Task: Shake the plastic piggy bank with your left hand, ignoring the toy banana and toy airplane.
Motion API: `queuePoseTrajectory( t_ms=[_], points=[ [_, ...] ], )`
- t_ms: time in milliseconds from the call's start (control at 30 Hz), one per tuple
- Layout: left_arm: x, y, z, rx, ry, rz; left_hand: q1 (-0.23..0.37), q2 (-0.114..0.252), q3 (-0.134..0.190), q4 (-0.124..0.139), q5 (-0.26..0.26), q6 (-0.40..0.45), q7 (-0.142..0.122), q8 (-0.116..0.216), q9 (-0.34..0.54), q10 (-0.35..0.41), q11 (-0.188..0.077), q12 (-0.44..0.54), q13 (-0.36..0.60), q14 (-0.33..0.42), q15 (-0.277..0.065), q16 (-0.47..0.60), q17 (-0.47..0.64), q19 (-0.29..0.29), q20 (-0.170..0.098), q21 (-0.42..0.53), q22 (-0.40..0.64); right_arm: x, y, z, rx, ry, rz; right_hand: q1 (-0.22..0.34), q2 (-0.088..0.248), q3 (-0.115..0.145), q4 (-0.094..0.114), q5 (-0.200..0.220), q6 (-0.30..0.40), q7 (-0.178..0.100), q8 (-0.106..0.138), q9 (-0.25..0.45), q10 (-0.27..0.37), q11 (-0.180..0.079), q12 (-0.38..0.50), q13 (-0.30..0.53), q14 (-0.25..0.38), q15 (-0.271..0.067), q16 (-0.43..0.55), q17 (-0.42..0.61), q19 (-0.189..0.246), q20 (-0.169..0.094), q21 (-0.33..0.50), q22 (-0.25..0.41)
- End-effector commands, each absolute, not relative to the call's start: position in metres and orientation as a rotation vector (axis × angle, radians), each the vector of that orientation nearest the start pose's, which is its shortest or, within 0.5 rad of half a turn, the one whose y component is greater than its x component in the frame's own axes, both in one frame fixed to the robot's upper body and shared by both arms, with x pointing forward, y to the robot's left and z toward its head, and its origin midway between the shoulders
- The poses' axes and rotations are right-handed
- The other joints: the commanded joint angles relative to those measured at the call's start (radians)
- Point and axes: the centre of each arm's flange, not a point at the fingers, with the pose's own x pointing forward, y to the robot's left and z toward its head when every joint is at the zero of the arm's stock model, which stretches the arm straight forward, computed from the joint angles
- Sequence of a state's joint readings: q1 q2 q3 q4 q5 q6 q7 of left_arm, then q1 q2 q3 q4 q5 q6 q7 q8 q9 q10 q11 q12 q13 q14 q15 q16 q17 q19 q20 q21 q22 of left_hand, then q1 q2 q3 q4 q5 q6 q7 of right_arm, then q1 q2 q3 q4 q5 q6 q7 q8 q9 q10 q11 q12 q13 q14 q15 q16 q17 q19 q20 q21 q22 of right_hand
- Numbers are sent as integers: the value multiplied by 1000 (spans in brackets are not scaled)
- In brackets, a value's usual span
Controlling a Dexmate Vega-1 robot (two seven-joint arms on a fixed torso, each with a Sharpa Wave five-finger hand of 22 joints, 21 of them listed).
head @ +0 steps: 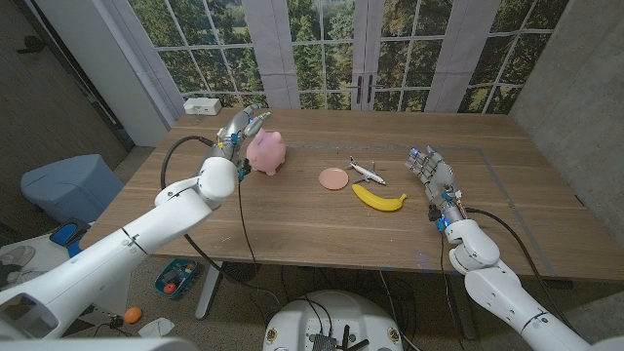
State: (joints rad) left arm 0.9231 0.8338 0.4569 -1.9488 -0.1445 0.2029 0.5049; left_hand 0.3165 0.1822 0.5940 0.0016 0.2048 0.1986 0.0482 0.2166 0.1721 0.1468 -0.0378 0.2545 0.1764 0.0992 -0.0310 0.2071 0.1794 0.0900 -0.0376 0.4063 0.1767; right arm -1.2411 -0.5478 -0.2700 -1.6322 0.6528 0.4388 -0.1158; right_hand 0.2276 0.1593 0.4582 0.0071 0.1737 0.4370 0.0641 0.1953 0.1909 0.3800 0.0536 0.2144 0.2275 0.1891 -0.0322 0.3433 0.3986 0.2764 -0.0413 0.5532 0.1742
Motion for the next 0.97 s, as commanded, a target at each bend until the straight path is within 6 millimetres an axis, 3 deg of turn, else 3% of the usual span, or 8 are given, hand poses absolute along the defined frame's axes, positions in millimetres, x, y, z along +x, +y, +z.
queuePoseTrajectory(
  t_ms=[33,200,367,500,800,967],
  points=[
    [525,258,57,440,-1038,-76,-11,28,10,16,7,10,-3,-7,1,10,-7,-9,4,13,-8,2,4,13,-36,-3,1,554,-282,-109,131,-655,146,-17,-6,-4,11,2,-8,2,-2,3,-9,-1,-2,0,-9,-7,-8,1,-5,-5,-8,2],
    [528,264,54,381,-1063,-139,-16,27,20,28,8,19,-5,-9,1,16,-12,-11,4,20,-14,2,3,24,-39,-2,1,553,-280,-109,123,-658,141,-31,-8,-11,20,4,-12,2,-3,2,-17,-2,-5,-2,-19,-15,-16,-2,-9,-15,-14,1],
    [531,268,51,308,-1075,-201,-34,34,57,74,13,62,1,-8,1,50,-12,-13,4,46,-28,2,1,44,-43,-3,0,550,-281,-109,123,-681,108,-41,-11,-15,26,5,-16,3,-4,1,-19,-2,-5,-3,-24,-18,-21,-4,-11,-17,-18,0],
    [533,271,48,254,-1082,-241,-38,34,82,96,16,85,1,-8,1,66,-14,-15,4,63,-31,2,0,62,-48,0,0,547,-284,-107,121,-702,77,-46,-15,-18,29,6,-15,3,-3,1,-20,-4,-6,-4,-25,-22,-24,-6,-12,-18,-21,-1],
    [547,274,37,93,-1026,-399,-42,29,101,111,17,90,0,-14,1,72,-18,-19,4,77,-36,2,-1,73,-53,0,0,550,-285,-104,116,-708,54,-54,-24,-23,30,7,-14,3,-2,0,-24,-9,-7,-6,-25,-25,-32,-14,-13,-20,-27,-2],
    [556,276,27,-3,-991,-452,-64,-1,97,123,8,77,5,-26,0,62,-18,-32,5,66,-28,-10,-2,68,-48,-8,-1,556,-282,-104,113,-710,55,-55,-24,-22,30,8,-13,2,-1,0,-24,-9,-6,-7,-25,-25,-35,-17,-12,-21,-28,-2]
  ],
)
